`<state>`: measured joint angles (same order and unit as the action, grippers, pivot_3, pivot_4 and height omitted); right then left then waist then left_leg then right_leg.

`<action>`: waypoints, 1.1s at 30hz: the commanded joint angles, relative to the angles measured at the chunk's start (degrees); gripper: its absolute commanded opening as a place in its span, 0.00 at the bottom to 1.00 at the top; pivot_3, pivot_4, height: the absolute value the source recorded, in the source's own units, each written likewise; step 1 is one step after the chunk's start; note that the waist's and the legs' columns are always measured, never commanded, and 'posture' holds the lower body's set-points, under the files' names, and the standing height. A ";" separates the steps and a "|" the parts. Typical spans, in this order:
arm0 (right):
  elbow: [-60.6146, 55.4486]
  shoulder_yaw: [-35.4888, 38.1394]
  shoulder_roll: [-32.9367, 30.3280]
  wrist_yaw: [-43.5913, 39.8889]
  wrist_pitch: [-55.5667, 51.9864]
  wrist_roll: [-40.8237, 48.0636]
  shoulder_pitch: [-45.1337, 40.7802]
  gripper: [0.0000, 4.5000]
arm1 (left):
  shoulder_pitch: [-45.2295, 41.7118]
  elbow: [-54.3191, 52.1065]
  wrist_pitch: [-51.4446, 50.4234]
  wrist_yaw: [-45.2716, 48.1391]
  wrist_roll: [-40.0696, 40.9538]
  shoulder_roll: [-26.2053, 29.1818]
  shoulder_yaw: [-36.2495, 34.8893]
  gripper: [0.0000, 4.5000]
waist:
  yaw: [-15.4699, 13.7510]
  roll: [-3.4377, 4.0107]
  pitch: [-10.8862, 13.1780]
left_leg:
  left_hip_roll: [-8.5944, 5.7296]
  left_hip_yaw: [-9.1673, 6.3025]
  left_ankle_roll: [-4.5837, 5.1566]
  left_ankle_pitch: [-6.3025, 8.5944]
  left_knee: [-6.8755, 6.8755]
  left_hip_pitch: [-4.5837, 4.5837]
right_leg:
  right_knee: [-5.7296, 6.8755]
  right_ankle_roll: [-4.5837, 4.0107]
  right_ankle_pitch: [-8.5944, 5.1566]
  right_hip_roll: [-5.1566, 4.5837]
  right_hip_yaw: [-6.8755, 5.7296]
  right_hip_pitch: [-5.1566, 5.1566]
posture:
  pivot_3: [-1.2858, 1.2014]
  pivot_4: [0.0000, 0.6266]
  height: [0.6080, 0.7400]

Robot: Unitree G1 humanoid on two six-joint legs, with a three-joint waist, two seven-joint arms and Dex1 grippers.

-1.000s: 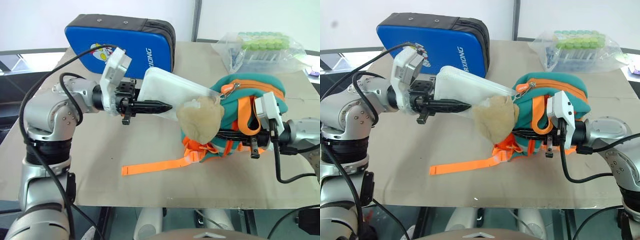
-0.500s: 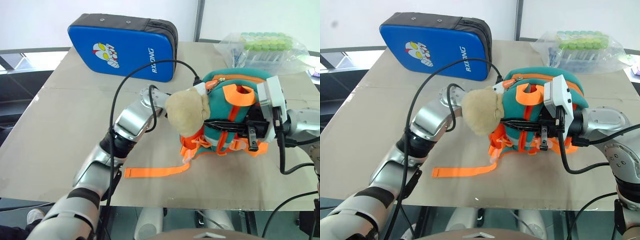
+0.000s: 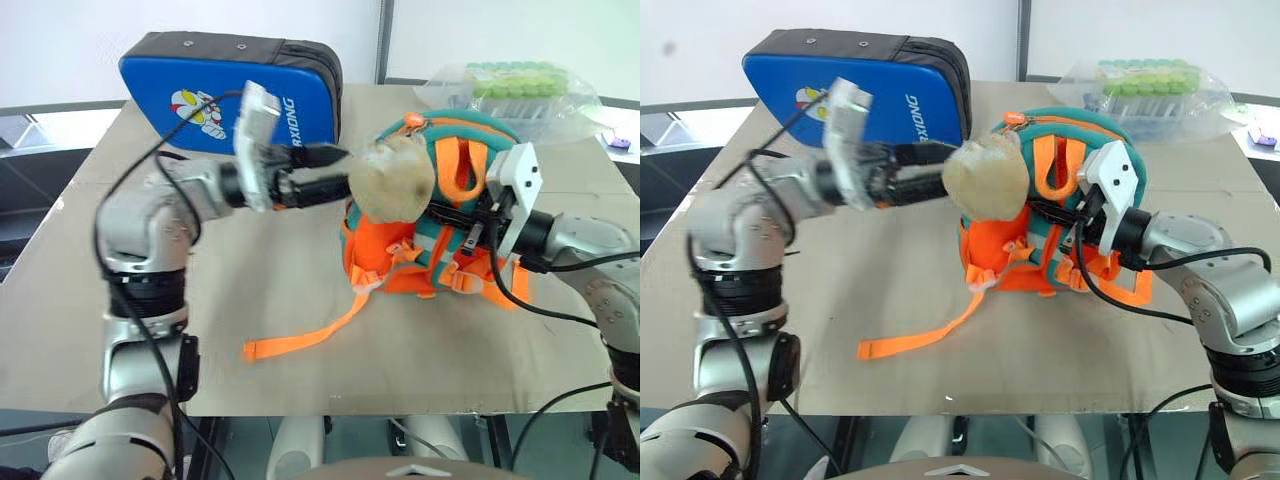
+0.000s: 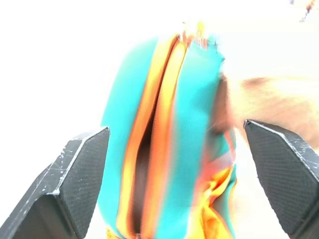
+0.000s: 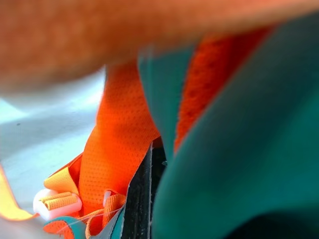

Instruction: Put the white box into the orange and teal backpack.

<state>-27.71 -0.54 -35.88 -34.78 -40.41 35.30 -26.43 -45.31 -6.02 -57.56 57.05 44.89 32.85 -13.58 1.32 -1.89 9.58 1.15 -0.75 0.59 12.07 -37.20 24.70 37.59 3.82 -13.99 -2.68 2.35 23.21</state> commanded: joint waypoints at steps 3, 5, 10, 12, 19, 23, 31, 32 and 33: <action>-0.37 -1.23 2.80 2.40 0.54 -2.37 -2.18 0.00 | 3.70 -4.89 -15.29 -6.10 18.35 1.76 -9.97 0.98 | -0.13 0.00 0.00 | 0.02 -0.01 0.00 0.00 -0.02 -0.01 | 0.02 0.00 0.00 0.00 0.00 0.00 | 0.52 0.24 1.00; -0.87 -1.11 3.90 2.98 -0.17 -2.09 -2.89 0.00 | 5.98 -7.86 -16.58 -7.62 21.35 2.37 -10.22 0.98 | -0.14 0.00 0.00 | 0.05 -0.04 0.00 0.00 0.01 -0.03 | 0.05 0.00 0.00 0.00 0.02 0.01 | 0.52 0.24 1.00; -3.42 -0.69 5.38 3.52 -1.72 -1.01 -2.96 0.00 | 6.21 -10.24 -14.29 -20.57 20.27 -6.26 -4.49 0.98 | -1.07 -0.04 -0.03 | 0.03 -0.05 -0.01 0.00 0.00 -0.07 | 0.06 -0.02 0.01 -0.01 -0.03 -0.05 | 0.52 0.24 1.00; -4.58 -0.42 5.21 3.45 -2.49 -0.55 -2.26 0.00 | 5.32 -9.36 -13.62 -24.47 20.59 -9.79 -3.68 0.98 | -1.11 -0.08 -0.05 | -0.02 -0.07 -0.01 0.00 -0.02 -0.08 | 0.04 -0.01 0.01 -0.03 -0.04 -0.10 | 0.52 0.24 1.00; -6.97 1.83 4.83 4.90 -4.13 0.61 0.62 0.00 | 4.79 -8.60 -10.90 -28.83 21.07 -14.50 -0.68 0.51 | -0.61 -0.08 -0.05 | -0.15 -0.04 -0.01 0.00 0.07 -0.08 | 0.03 -0.03 0.00 -0.01 0.00 -0.06 | 0.52 0.24 1.00; -5.98 6.52 8.81 9.68 -3.59 2.35 0.34 0.00 | 5.19 -7.63 -9.88 -27.59 22.71 -12.38 -3.11 0.23 | -0.57 -0.08 -0.05 | -0.17 -0.02 -0.01 0.00 0.04 -0.09 | 0.04 -0.03 0.01 -0.01 0.01 -0.06 | 0.52 0.24 1.00; -0.66 17.87 18.01 22.84 1.21 4.81 -5.00 0.00 | 12.73 1.96 -10.61 -27.22 32.74 -4.19 -14.79 0.09 | 0.19 -0.04 -0.06 | -0.12 -0.01 -0.01 0.00 0.10 -0.10 | 0.08 -0.03 0.01 0.01 0.09 0.03 | 0.52 0.24 1.00; 0.16 18.90 18.88 24.57 2.25 4.29 -5.75 0.00 | 15.66 2.43 -9.62 -27.38 30.18 -3.54 -14.03 0.09 | 0.37 0.01 -0.07 | -0.12 0.00 -0.01 0.00 0.15 -0.16 | 0.07 -0.03 0.01 0.01 0.15 0.03 | 0.52 0.24 1.00; 0.78 19.80 19.56 25.97 3.02 4.14 -6.31 0.00 | 18.04 2.67 -8.76 -27.94 28.38 -3.33 -13.32 0.09 | 0.39 0.01 -0.07 | -0.16 -0.01 -0.01 0.00 0.25 -0.19 | 0.06 -0.03 0.00 -0.03 0.20 0.03 | 0.52 0.24 1.00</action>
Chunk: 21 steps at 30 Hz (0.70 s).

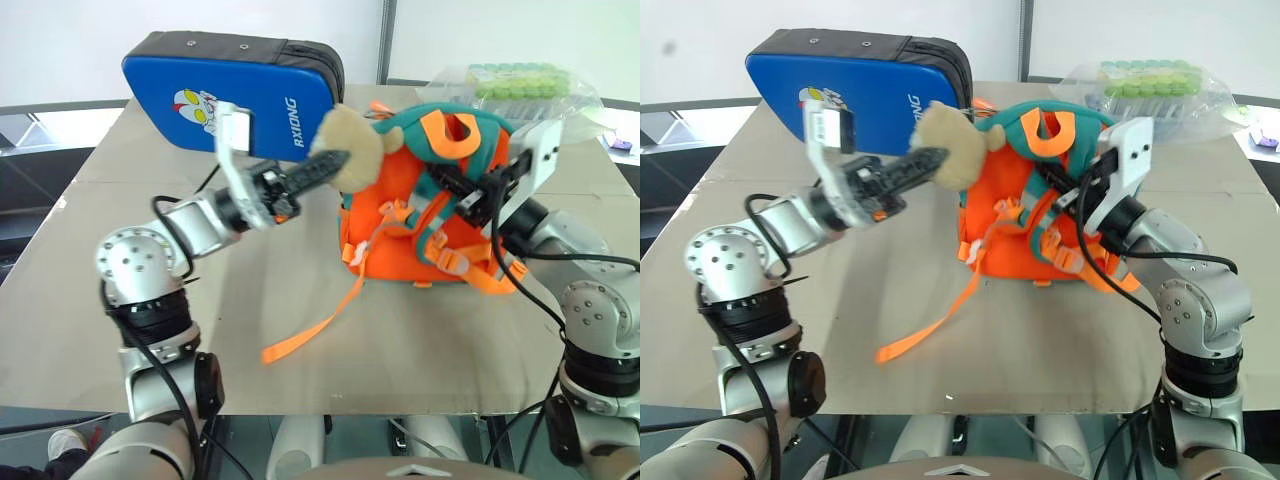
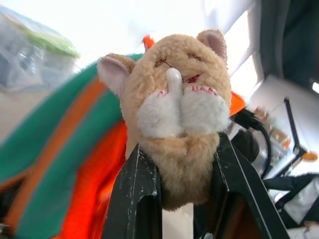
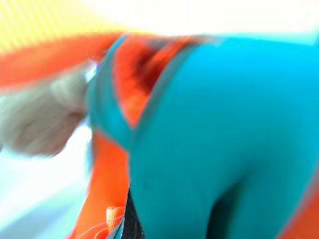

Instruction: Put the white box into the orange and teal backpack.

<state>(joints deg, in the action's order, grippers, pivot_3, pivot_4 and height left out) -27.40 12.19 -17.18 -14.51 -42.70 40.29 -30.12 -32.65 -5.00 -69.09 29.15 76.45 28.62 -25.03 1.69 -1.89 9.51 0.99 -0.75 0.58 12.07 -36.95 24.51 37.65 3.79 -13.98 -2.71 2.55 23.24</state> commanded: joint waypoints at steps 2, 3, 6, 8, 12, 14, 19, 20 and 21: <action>1.29 7.96 1.09 7.27 6.72 -1.45 -3.23 0.00 | 9.48 1.79 4.61 -0.80 -6.14 0.76 -0.41 0.09 | -0.46 -0.04 0.01 | -0.02 0.06 0.00 0.00 0.02 0.13 | -0.09 0.00 0.00 -0.03 -0.10 0.03 | 0.52 0.24 1.00; 1.72 8.30 0.93 7.62 7.59 -1.85 -3.51 0.00 | 11.31 2.35 6.03 -2.27 -8.40 0.26 0.16 0.09 | -0.79 -0.04 0.02 | -0.01 0.05 0.00 0.00 0.00 0.21 | -0.10 0.00 0.00 -0.04 -0.15 0.08 | 0.52 0.24 1.00; 2.86 9.46 0.51 9.31 9.74 -2.87 -4.47 0.00 | 14.46 5.29 9.44 -7.26 -12.40 -2.67 0.33 0.08 | -1.34 -0.05 0.01 | -0.02 0.07 0.00 0.00 0.01 0.20 | -0.07 0.00 0.01 -0.11 -0.15 0.10 | 0.52 0.24 1.00; 3.00 9.40 0.18 9.89 10.53 -3.43 -4.64 0.00 | 15.34 5.20 11.49 -9.18 -16.63 -3.48 3.14 0.08 | -1.30 -0.07 0.00 | -0.03 0.10 0.00 0.00 -0.02 0.18 | -0.04 -0.01 0.02 -0.12 -0.13 0.08 | 0.52 0.24 1.00; 1.13 5.21 -1.16 7.48 10.99 -5.98 -2.32 0.00 | 14.01 4.18 14.66 -8.42 -22.53 -4.91 10.46 0.08 | -1.28 -0.06 -0.01 | -0.09 0.09 0.00 0.00 0.02 0.15 | -0.02 -0.02 0.01 -0.11 -0.13 0.08 | 0.52 0.24 1.00; -1.30 1.51 -0.42 6.63 11.14 -7.51 0.28 0.00 | 11.01 5.93 18.24 -7.60 -28.54 -4.08 15.20 0.08 | -1.57 -0.08 -0.02 | -0.15 0.07 0.00 0.00 0.03 0.17 | -0.05 -0.01 0.01 -0.12 -0.14 0.07 | 0.52 0.24 1.00; -4.64 -7.09 -3.50 2.66 12.44 -13.87 6.84 0.00 | 6.29 9.12 28.83 -1.15 -36.68 -2.49 18.20 0.07 | -1.01 -0.08 -0.03 | -0.17 0.08 0.00 0.00 0.06 0.15 | -0.06 -0.01 0.01 -0.11 -0.11 0.08 | 0.52 0.24 1.00; -5.35 -8.69 -5.00 0.61 12.13 -14.31 8.84 0.00 | 5.85 9.27 31.18 1.06 -38.47 -1.57 19.03 0.07 | -0.87 -0.09 -0.04 | -0.17 0.10 0.00 0.00 0.06 0.13 | -0.06 -0.01 0.01 -0.11 -0.10 0.08 | 0.52 0.24 1.00; -5.67 -9.96 -6.39 -0.70 12.37 -15.46 10.48 0.00 | 5.54 9.34 33.22 2.78 -40.04 -0.86 19.60 0.07 | -0.86 -0.08 -0.04 | -0.15 0.11 0.00 0.00 0.06 0.13 | -0.07 -0.01 0.01 -0.10 -0.10 0.08 | 0.52 0.24 1.00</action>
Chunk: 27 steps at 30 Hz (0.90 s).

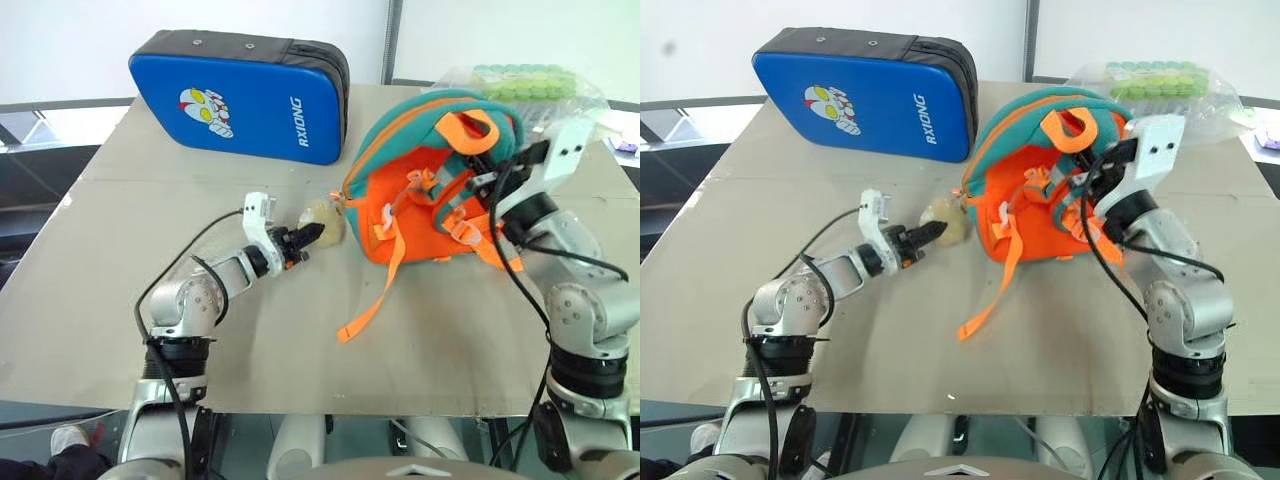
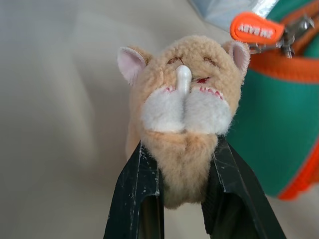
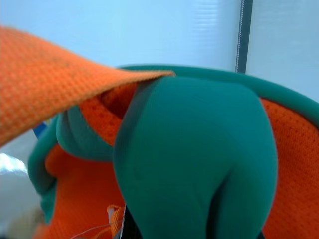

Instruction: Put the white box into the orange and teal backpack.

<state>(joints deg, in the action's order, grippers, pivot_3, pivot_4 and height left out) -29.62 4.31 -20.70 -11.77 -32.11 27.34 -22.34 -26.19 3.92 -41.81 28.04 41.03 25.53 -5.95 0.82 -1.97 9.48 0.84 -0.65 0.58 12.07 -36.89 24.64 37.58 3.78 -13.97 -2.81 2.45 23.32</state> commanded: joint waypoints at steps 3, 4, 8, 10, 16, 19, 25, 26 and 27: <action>-3.83 -2.97 -4.55 -5.57 2.84 -3.58 5.40 0.22 | -0.87 0.20 9.19 7.33 -7.34 3.72 1.37 0.07 | 0.07 0.00 0.00 | 0.02 0.00 0.00 0.00 0.05 -0.02 | -0.03 -0.01 -0.01 0.01 0.00 0.00 | 0.52 0.24 1.00; -4.07 -2.66 -4.93 -6.27 2.77 -3.26 5.88 0.31 | -0.22 -0.88 10.65 9.08 -8.19 4.34 1.88 0.07 | 0.10 0.00 0.00 | 0.02 0.03 0.00 0.00 0.05 -0.04 | -0.01 0.00 -0.01 0.01 0.02 0.00 | 0.52 0.24 1.00; -7.24 1.25 -8.59 -11.14 -1.99 3.11 8.22 0.73 | 4.24 -6.18 13.96 13.73 -10.94 7.36 2.64 0.50 | 0.08 0.00 0.00 | 0.06 0.05 0.00 0.00 0.05 -0.04 | -0.02 0.00 -0.01 0.01 0.03 0.00 | 0.52 0.24 1.00; -9.30 5.21 -12.02 -14.36 -5.88 9.46 10.43 0.95 | 7.32 -9.97 15.17 15.60 -10.38 8.66 1.40 0.73 | -0.04 0.00 0.00 | 0.22 0.02 0.00 0.00 0.08 0.02 | -0.11 -0.01 -0.01 -0.01 0.01 0.00 | 0.52 0.24 1.00; -11.89 19.46 -24.62 -27.67 -10.59 22.59 22.08 1.00 | 17.73 -21.16 12.16 18.15 -4.91 12.02 -4.63 0.99 | -0.39 0.01 0.01 | 0.35 0.01 0.02 0.02 0.15 0.01 | -0.41 -0.01 -0.01 -0.07 -0.08 -0.13 | 0.52 0.24 1.00; -11.36 22.57 -27.32 -30.72 -8.79 21.16 26.73 1.00 | 23.84 -25.00 13.10 20.39 -4.29 13.57 -6.95 0.99 | -0.08 0.01 -0.01 | 0.42 0.08 0.02 0.01 0.15 -0.09 | -0.49 -0.02 -0.02 0.00 -0.05 -0.19 | 0.52 0.24 1.00; -6.62 23.46 -27.10 -34.93 -0.70 10.91 37.22 1.00 | 33.08 -27.31 14.18 22.69 -3.60 14.98 -12.12 0.99 | -0.29 -0.01 -0.02 | 0.45 0.15 0.01 0.02 0.19 -0.60 | -0.64 -0.25 -0.17 0.03 -0.04 -0.70 | 0.52 0.24 1.00; -6.25 23.74 -26.89 -35.45 0.31 10.25 38.40 1.00 | 33.90 -27.54 14.21 22.88 -3.45 15.13 -12.77 0.99 | -0.41 -0.01 -0.02 | 0.45 0.17 0.02 0.02 0.24 -0.62 | -0.70 -0.25 -0.17 0.01 -0.03 -0.73 | 0.52 0.24 1.00; -5.81 24.21 -26.68 -35.99 1.39 9.54 39.64 1.00 | 35.08 -27.56 14.25 23.16 -3.40 15.40 -13.73 0.99 | -0.52 0.00 -0.02 | 0.44 0.18 0.02 0.02 0.25 -0.62 | -0.71 -0.25 -0.17 -0.01 -0.03 -0.73 | 0.52 0.24 1.00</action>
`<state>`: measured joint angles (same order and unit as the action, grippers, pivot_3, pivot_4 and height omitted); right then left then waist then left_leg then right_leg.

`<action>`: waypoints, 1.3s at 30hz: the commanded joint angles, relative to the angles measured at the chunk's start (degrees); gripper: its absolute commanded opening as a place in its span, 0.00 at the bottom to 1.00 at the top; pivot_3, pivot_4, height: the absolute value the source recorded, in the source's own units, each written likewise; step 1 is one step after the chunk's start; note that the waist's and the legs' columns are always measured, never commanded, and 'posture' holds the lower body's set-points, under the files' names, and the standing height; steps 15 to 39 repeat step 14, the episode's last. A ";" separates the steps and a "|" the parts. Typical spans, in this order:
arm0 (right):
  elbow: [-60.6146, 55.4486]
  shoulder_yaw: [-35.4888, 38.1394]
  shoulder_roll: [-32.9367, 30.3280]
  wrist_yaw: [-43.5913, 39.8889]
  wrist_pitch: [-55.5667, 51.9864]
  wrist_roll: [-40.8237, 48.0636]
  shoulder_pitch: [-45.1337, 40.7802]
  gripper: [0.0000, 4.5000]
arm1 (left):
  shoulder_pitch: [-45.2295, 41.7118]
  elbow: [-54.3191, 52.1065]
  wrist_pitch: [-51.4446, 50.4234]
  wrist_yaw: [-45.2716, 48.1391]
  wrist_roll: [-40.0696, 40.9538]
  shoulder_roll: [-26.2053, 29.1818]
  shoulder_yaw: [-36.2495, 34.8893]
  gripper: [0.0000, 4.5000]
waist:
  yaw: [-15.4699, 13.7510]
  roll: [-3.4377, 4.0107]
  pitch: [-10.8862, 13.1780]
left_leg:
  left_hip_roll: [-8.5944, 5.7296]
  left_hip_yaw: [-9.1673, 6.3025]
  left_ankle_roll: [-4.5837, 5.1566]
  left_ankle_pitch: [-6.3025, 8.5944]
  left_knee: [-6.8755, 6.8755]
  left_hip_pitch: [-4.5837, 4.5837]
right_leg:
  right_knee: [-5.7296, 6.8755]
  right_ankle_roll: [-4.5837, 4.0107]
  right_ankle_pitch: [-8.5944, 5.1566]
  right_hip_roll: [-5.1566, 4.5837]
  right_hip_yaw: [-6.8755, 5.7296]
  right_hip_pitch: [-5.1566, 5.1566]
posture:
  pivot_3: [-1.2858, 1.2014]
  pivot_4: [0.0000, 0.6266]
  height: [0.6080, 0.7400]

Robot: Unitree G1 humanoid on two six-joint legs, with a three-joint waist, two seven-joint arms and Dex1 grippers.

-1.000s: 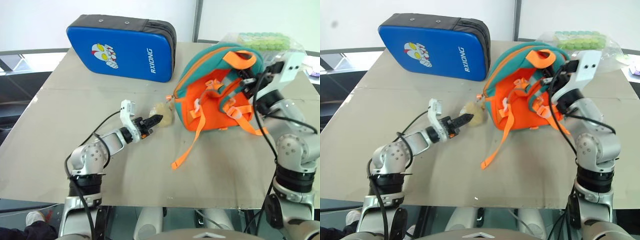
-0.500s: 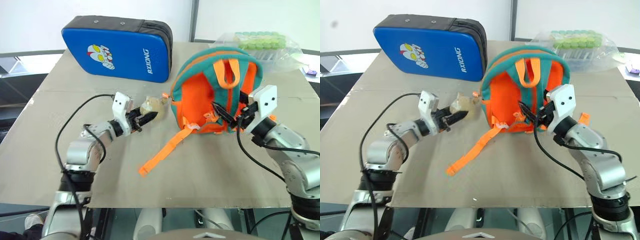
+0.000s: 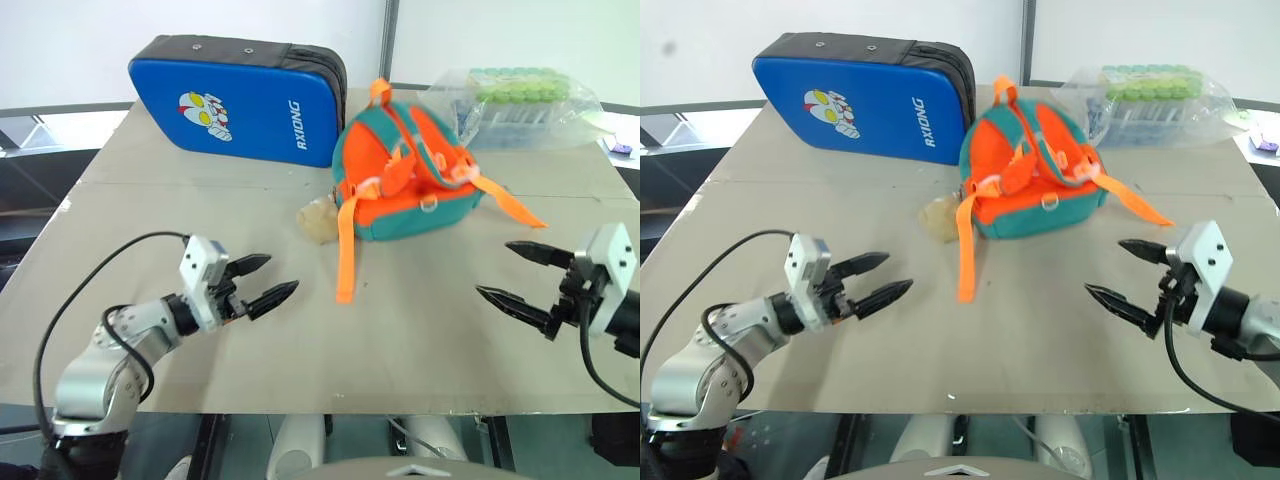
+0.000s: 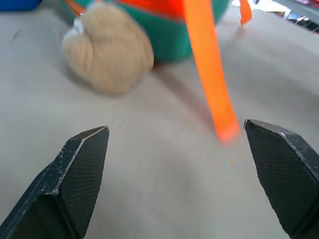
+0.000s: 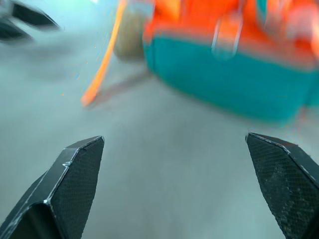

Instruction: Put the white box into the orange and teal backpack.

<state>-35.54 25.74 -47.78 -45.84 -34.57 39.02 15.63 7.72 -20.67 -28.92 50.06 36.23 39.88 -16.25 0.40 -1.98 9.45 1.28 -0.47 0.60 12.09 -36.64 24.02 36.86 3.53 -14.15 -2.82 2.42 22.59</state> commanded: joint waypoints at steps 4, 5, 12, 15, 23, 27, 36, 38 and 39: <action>2.66 5.78 0.91 -4.58 7.87 -4.95 6.25 1.00 | 5.68 -2.88 1.01 2.54 1.94 2.10 -8.08 0.99 | -0.05 0.00 -0.01 | 0.01 0.04 0.00 0.00 0.04 -0.04 | 0.00 0.00 0.00 0.00 0.05 0.00 | 0.52 0.24 1.00; 3.29 6.29 1.03 -4.97 8.62 -5.36 6.79 1.00 | 6.10 -2.85 1.05 2.67 1.92 2.27 -8.50 0.99 | -0.04 0.01 0.00 | 0.02 0.04 0.00 0.00 0.06 -0.06 | 0.00 0.00 0.00 0.00 0.06 0.00 | 0.52 0.24 1.00; 7.17 7.94 2.32 -6.96 13.22 -8.06 9.43 1.00 | 7.29 -2.79 0.20 2.96 2.63 2.65 -9.79 0.99 | -0.10 0.00 -0.01 | 0.03 0.06 -0.01 0.00 0.08 -0.10 | -0.01 0.00 -0.01 -0.01 0.08 -0.01 | 0.52 0.24 1.00; 7.85 7.80 2.87 -7.00 14.31 -8.75 9.74 1.00 | 7.44 -2.63 -0.30 2.96 2.94 2.92 -10.11 0.99 | -0.09 0.00 -0.01 | 0.03 0.06 -0.01 0.01 0.09 -0.10 | -0.01 0.00 -0.01 -0.01 0.10 -0.01 | 0.52 0.24 1.00; 7.85 7.80 2.87 -7.00 14.31 -8.75 9.74 1.00 | 7.44 -2.63 -0.30 2.96 2.94 2.92 -10.11 0.99 | -0.09 0.00 -0.01 | 0.03 0.06 -0.01 0.01 0.09 -0.10 | -0.01 0.00 -0.01 -0.01 0.10 -0.01 | 0.52 0.24 1.00; 7.85 7.80 2.87 -7.00 14.31 -8.75 9.74 1.00 | 7.44 -2.63 -0.30 2.96 2.94 2.92 -10.11 0.99 | -0.09 0.00 -0.01 | 0.03 0.06 -0.01 0.01 0.09 -0.10 | -0.01 0.00 -0.01 -0.01 0.10 -0.01 | 0.52 0.24 1.00; 7.85 7.80 2.87 -7.00 14.31 -8.75 9.74 1.00 | 7.44 -2.63 -0.30 2.96 2.94 2.92 -10.11 0.99 | -0.09 0.00 -0.01 | 0.03 0.06 -0.01 0.01 0.09 -0.10 | -0.01 0.00 -0.01 -0.01 0.10 -0.01 | 0.52 0.24 1.00; 7.85 7.80 2.87 -7.00 14.31 -8.75 9.74 1.00 | 7.44 -2.63 -0.30 2.96 2.94 2.92 -10.11 0.99 | -0.09 0.00 -0.01 | 0.03 0.06 -0.01 0.01 0.09 -0.10 | -0.01 0.00 -0.01 -0.01 0.10 -0.01 | 0.52 0.24 1.00; 7.85 7.80 2.87 -7.00 14.31 -8.75 9.74 1.00 | 7.44 -2.63 -0.30 2.96 2.94 2.92 -10.11 0.99 | -0.09 0.00 -0.01 | 0.03 0.06 -0.01 0.01 0.09 -0.10 | -0.01 0.00 -0.01 -0.01 0.10 -0.01 | 0.52 0.24 1.00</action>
